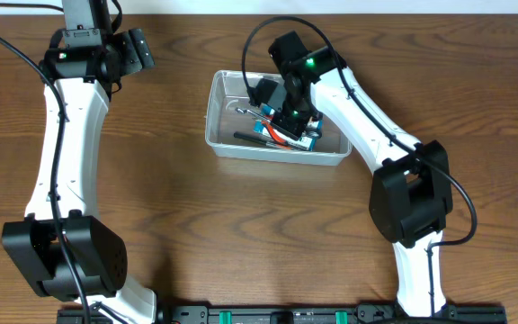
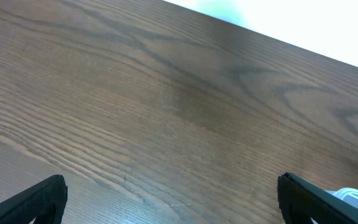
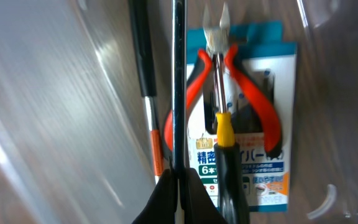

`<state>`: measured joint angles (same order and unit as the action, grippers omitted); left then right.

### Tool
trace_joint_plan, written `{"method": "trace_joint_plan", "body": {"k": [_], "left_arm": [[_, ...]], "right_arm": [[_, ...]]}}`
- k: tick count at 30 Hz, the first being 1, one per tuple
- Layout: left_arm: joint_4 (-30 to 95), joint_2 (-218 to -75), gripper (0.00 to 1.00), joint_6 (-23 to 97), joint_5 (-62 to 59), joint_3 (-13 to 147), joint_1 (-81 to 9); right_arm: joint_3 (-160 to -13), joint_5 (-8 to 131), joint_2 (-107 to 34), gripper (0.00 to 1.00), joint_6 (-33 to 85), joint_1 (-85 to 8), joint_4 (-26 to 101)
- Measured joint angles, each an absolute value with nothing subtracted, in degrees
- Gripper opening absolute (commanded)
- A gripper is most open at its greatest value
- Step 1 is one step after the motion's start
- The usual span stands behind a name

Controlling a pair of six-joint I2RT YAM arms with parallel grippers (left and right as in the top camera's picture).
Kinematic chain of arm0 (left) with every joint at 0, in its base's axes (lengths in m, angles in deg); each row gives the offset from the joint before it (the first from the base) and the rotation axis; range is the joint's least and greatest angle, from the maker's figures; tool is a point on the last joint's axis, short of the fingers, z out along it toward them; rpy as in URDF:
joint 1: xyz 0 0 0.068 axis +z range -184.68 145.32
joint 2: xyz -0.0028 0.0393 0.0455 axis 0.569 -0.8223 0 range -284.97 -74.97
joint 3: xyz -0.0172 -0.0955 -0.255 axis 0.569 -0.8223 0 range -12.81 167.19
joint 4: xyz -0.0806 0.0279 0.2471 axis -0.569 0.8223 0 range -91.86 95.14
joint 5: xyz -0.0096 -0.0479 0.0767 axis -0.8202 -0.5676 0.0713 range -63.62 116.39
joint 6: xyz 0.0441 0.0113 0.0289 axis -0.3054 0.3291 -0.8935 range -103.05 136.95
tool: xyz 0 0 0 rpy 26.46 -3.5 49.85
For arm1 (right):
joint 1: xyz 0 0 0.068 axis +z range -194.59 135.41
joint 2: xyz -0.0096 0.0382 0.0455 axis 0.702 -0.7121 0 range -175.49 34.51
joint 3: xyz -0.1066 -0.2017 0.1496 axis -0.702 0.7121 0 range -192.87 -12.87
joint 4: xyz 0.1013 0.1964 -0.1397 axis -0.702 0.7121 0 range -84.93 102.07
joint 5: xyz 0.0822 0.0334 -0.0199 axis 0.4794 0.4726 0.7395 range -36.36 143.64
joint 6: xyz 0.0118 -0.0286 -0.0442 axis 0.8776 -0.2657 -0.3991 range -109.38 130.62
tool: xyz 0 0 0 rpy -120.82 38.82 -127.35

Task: Pack container
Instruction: 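Carry the wrench into the container and lower it with the right gripper, then open the right gripper and lift it out of the container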

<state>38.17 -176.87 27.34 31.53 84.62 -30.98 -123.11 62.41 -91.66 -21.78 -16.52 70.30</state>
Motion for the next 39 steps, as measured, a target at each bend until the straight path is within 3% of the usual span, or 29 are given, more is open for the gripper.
{"method": "trace_joint_plan", "body": {"k": [3, 9, 15, 21, 28, 39], "left_arm": [[38.2, -176.9, 0.98, 27.3, 31.5, 84.6, -31.0], [38.2, -176.9, 0.98, 27.3, 31.5, 84.6, -31.0], [38.2, -176.9, 0.98, 27.4, 31.5, 84.6, -31.0], [38.2, -176.9, 0.98, 27.3, 31.5, 84.6, -31.0], [38.2, -176.9, 0.98, 27.4, 31.5, 84.6, -31.0], [38.2, -176.9, 0.98, 27.3, 31.5, 84.6, -31.0]], "right_arm": [[-120.2, 62.4, -91.7, 0.02, -21.8, -17.2, 68.3], [-118.5, 62.2, -91.7, 0.17, -21.1, -18.1, 66.5], [-119.7, 62.1, -91.7, 0.45, -18.6, -18.2, 67.4], [-134.2, 56.3, -91.7, 0.93, -8.9, -19.1, 71.4], [-152.8, 50.2, -90.4, 0.98, 0.4, -28.1, 74.4], [-155.2, 48.1, -89.9, 0.99, 4.0, -40.4, 75.0]]}}
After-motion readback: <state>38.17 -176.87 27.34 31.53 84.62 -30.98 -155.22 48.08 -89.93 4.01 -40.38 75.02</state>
